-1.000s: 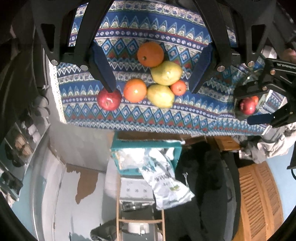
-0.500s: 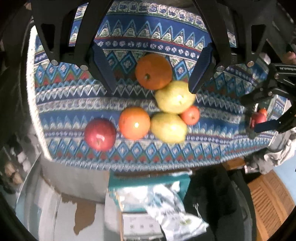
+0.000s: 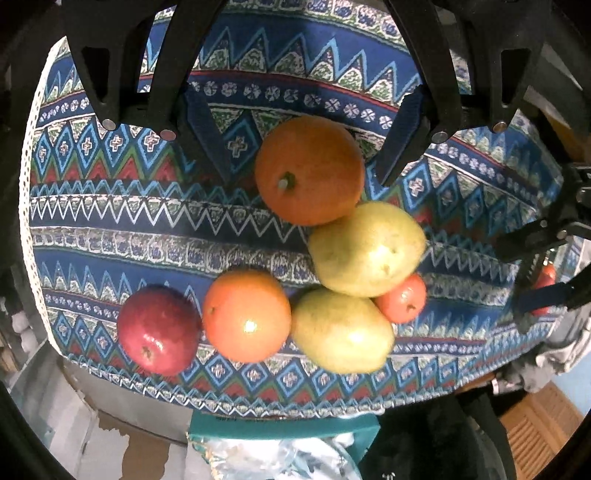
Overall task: Organize fruits
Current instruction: 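Reach the right tool to a large orange while the left tool grasps a tangerine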
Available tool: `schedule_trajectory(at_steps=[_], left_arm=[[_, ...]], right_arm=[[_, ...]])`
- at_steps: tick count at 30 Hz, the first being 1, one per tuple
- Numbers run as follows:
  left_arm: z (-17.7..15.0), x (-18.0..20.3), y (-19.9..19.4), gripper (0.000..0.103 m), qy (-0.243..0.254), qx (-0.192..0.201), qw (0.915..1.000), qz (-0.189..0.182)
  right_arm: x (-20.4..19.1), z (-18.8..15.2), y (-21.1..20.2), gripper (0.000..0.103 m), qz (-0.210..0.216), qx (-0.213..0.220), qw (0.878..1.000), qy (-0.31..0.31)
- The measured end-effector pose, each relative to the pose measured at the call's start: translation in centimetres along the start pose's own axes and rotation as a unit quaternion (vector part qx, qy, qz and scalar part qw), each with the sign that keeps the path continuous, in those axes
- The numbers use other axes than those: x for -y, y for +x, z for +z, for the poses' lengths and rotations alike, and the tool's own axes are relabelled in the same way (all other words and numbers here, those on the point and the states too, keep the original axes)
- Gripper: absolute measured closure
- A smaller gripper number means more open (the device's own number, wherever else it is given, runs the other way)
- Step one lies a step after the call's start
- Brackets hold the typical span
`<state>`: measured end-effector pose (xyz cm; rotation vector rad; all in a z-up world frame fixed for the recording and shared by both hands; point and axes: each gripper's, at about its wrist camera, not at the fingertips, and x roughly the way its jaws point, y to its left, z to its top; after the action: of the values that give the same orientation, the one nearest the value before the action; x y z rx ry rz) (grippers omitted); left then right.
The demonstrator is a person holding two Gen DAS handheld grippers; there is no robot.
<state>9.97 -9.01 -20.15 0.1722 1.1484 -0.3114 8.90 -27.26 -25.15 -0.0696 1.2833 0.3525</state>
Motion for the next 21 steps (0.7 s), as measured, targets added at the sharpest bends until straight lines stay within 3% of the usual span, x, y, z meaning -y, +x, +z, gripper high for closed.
schedule_trajectory(at_steps=[4,8,16,21], left_arm=[[-0.1,0.1,0.5,0.015,-0.002,-0.007,1.0000,-0.005],[-0.1,0.3,0.6,0.015,0.000,-0.007,0.9999,-0.008],[0.4,0.8,0.8,0.015,-0.007,-0.007,0.9996,-0.026],[1.1,1.6,1.1,0.015,-0.016,-0.008,0.9989,-0.043]], right_arm=[[-0.2,0.2,1.1,0.023,0.002,-0.014,1.000,-0.002],[-0.5,0.1,1.9,0.035,0.007,-0.025,1.000,-0.007],[-0.2,0.2,2.1,0.038,-0.005,-0.035,0.999,0.002],[1.6,0.1,0.9,0.038,-0.025,-0.015,0.999,0.033]])
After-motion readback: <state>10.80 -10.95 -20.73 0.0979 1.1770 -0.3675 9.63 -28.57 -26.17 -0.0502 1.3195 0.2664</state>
